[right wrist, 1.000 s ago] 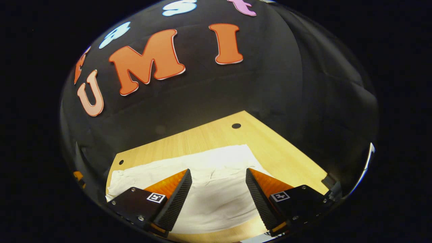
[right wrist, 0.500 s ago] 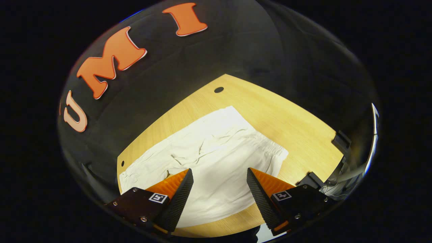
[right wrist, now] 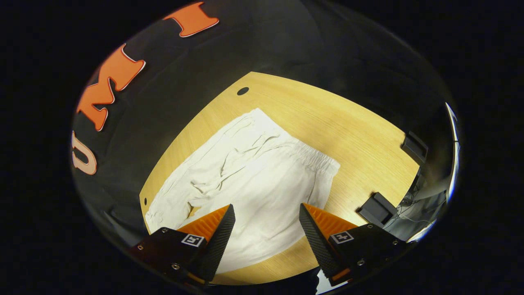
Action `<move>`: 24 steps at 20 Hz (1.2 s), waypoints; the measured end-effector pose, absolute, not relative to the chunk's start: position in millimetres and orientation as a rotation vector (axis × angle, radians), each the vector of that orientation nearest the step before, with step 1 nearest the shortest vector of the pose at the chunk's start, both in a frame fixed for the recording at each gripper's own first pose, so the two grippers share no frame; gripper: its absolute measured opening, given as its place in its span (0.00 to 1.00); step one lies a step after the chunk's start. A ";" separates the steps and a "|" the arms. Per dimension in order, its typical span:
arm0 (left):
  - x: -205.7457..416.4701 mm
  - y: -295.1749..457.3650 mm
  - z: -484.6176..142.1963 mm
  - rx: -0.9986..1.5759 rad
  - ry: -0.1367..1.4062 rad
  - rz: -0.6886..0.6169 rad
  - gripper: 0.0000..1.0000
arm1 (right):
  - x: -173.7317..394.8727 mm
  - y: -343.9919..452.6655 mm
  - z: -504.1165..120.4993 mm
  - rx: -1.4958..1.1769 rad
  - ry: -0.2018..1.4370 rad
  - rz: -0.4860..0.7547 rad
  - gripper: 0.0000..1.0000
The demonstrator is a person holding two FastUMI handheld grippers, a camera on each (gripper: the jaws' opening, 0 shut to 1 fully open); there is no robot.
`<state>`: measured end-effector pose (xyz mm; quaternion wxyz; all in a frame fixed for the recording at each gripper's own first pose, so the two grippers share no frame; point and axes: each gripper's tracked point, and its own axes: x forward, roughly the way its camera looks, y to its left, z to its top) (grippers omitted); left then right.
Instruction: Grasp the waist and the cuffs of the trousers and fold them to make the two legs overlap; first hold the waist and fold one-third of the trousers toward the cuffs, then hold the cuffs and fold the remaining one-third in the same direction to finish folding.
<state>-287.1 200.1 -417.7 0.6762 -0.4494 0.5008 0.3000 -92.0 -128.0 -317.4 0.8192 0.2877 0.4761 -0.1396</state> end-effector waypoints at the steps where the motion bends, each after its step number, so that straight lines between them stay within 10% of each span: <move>1: -292.9 202.6 -420.6 -1.022 1.129 0.688 0.99 | -93.0 -128.7 -320.5 0.624 1.021 -0.300 0.96; 15: -312.8 239.0 -464.0 -1.093 1.061 0.749 0.94 | -112.6 -155.3 -353.8 0.670 1.074 -0.364 0.94; 24: -277.5 238.9 -490.1 -1.030 1.035 0.679 0.51 | -122.0 -171.3 -374.4 0.677 1.098 -0.397 0.94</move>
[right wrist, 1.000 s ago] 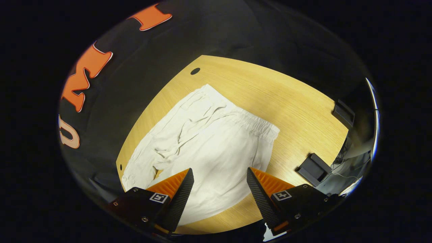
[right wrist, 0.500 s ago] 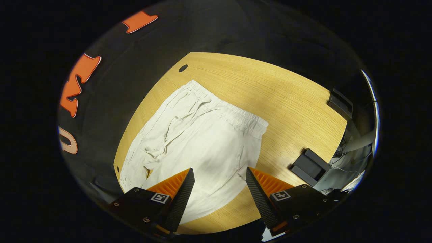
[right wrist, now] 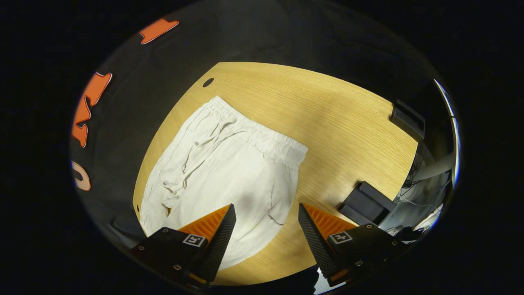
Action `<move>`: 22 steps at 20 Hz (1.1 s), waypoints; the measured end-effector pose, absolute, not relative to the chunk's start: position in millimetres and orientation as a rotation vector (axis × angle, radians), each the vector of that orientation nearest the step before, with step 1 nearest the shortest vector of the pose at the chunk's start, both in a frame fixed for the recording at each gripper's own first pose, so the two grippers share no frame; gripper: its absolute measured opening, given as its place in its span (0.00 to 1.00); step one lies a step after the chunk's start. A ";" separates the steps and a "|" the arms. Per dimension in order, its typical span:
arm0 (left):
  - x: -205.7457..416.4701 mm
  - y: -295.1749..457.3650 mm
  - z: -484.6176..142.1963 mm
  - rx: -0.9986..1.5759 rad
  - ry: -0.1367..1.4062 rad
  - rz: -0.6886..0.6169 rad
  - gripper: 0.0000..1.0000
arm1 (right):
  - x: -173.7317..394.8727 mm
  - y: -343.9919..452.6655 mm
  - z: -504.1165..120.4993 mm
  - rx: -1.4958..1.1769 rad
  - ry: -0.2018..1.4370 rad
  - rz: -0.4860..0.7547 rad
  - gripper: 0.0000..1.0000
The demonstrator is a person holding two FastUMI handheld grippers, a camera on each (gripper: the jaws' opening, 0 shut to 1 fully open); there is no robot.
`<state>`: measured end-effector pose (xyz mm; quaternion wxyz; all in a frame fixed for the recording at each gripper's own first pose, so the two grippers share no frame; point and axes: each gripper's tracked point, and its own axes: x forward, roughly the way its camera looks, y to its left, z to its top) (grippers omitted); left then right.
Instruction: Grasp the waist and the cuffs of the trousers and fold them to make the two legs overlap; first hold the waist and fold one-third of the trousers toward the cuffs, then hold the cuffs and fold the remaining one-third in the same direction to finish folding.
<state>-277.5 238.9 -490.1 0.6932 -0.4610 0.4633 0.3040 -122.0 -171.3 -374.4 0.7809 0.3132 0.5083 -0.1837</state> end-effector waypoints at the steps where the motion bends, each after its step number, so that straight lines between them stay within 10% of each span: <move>1: -275.7 241.6 -492.7 -1.025 1.038 0.680 0.47 | -121.5 -174.0 -375.1 0.678 1.095 -0.398 0.94; 5: -271.7 243.7 -500.1 -1.016 1.031 0.684 0.08 | -128.7 -188.5 -383.1 0.672 1.095 -0.431 0.93; 12: -267.7 239.5 -485.8 -0.971 1.021 0.661 0.05 | -96.7 -195.4 -398.7 0.714 1.047 -0.467 0.84; 16: -261.5 241.7 -466.6 -0.955 1.010 0.648 0.04 | -91.4 -193.9 -410.1 0.678 1.057 -0.502 0.64; 22: -238.3 233.7 -454.2 -0.935 0.994 0.570 0.05 | -90.9 -200.2 -412.5 0.834 0.960 -0.624 0.05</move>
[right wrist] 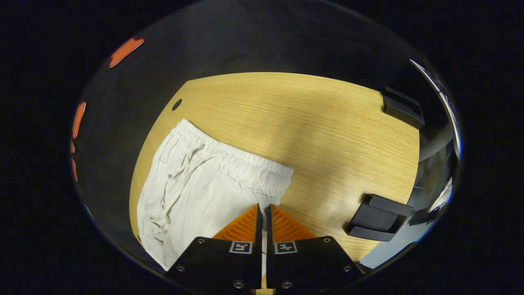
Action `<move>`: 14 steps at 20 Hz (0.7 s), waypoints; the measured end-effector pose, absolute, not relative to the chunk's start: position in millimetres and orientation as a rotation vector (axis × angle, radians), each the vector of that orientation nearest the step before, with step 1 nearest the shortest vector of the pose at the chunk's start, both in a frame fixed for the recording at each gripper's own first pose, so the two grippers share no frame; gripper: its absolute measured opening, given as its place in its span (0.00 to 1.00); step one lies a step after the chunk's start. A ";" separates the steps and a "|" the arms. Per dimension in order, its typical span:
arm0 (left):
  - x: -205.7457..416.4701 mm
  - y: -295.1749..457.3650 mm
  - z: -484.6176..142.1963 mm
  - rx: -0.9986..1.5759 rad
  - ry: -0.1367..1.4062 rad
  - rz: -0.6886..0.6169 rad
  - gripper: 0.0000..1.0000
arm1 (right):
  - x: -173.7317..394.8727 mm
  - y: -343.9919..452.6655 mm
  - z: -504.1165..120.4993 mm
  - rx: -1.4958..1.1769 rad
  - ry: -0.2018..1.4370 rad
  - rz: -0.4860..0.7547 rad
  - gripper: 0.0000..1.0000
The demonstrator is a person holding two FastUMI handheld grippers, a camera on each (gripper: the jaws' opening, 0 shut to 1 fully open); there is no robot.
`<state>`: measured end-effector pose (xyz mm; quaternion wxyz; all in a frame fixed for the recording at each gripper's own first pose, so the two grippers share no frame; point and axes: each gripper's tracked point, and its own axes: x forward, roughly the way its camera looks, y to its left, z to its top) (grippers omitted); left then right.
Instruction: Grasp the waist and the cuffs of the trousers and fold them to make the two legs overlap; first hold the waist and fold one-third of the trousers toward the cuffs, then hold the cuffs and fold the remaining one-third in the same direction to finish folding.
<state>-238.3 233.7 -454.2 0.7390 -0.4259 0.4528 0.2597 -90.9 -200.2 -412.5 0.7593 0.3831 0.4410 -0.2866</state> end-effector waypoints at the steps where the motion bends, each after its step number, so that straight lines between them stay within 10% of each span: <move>1: -233.2 233.6 -451.6 -0.938 0.990 0.557 0.05 | -92.3 -199.6 -414.0 0.855 0.962 -0.625 0.01; 14: -166.1 228.1 -413.6 -0.943 0.961 0.291 0.04 | -46.0 -184.4 -341.9 0.892 0.777 -0.534 0.00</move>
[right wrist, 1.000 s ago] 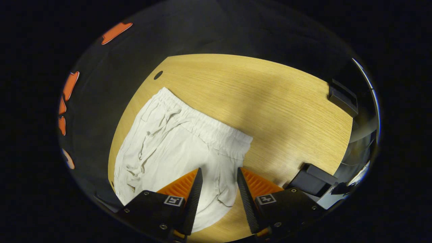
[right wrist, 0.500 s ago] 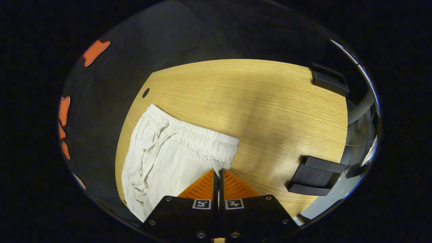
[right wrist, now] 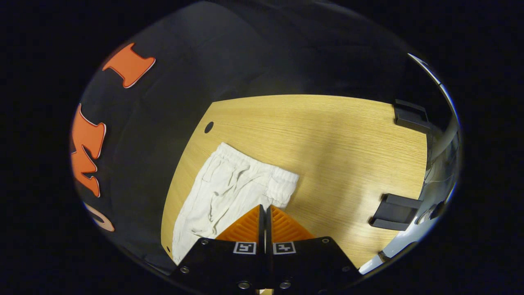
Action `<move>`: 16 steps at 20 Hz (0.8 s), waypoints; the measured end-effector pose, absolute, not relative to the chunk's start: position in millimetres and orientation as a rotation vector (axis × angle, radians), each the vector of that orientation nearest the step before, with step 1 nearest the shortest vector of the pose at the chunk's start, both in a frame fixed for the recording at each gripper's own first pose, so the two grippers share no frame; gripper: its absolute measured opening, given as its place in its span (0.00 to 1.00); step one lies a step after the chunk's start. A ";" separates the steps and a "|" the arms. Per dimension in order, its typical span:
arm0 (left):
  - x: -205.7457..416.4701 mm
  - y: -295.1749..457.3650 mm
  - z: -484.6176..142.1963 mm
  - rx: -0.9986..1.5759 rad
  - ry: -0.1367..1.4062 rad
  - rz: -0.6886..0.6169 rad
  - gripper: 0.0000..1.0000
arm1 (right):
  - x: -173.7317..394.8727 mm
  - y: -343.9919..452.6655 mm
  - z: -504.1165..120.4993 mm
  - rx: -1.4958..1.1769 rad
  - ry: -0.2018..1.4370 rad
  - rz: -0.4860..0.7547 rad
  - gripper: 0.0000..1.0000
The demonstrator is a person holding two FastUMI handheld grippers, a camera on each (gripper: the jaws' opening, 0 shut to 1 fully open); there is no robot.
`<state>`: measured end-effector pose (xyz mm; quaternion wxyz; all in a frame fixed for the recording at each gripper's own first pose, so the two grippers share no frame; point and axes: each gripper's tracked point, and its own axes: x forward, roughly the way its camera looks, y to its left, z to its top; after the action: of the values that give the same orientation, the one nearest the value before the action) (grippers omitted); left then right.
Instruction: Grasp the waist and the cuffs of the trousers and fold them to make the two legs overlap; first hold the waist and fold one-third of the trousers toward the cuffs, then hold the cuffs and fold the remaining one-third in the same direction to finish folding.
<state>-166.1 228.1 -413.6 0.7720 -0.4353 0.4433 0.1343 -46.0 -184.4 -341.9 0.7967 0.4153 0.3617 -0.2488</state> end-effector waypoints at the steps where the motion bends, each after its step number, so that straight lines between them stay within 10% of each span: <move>1: -157.6 226.6 -413.1 -0.941 0.963 0.266 0.04 | -44.8 -182.6 -339.2 0.896 0.768 -0.536 0.01; 8: -142.4 216.1 -422.2 -0.918 1.016 0.209 0.04 | -67.3 -186.9 -374.1 0.868 0.851 -0.614 0.01; 10: -142.8 216.6 -422.4 -0.927 1.004 0.234 0.02 | -71.7 -188.9 -386.2 0.863 0.894 -0.616 0.15; 13: -147.1 218.3 -424.3 -0.927 0.997 0.283 0.04 | -67.5 -190.2 -401.3 0.797 0.941 -0.609 0.70; 16: -149.0 215.3 -423.6 -0.920 0.988 0.309 0.04 | -61.6 -194.4 -413.5 0.748 0.974 -0.618 0.66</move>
<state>-149.0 215.3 -423.6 0.7697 -0.4241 0.4554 0.1426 -61.6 -194.4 -413.5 0.7730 0.3452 0.4495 -0.2851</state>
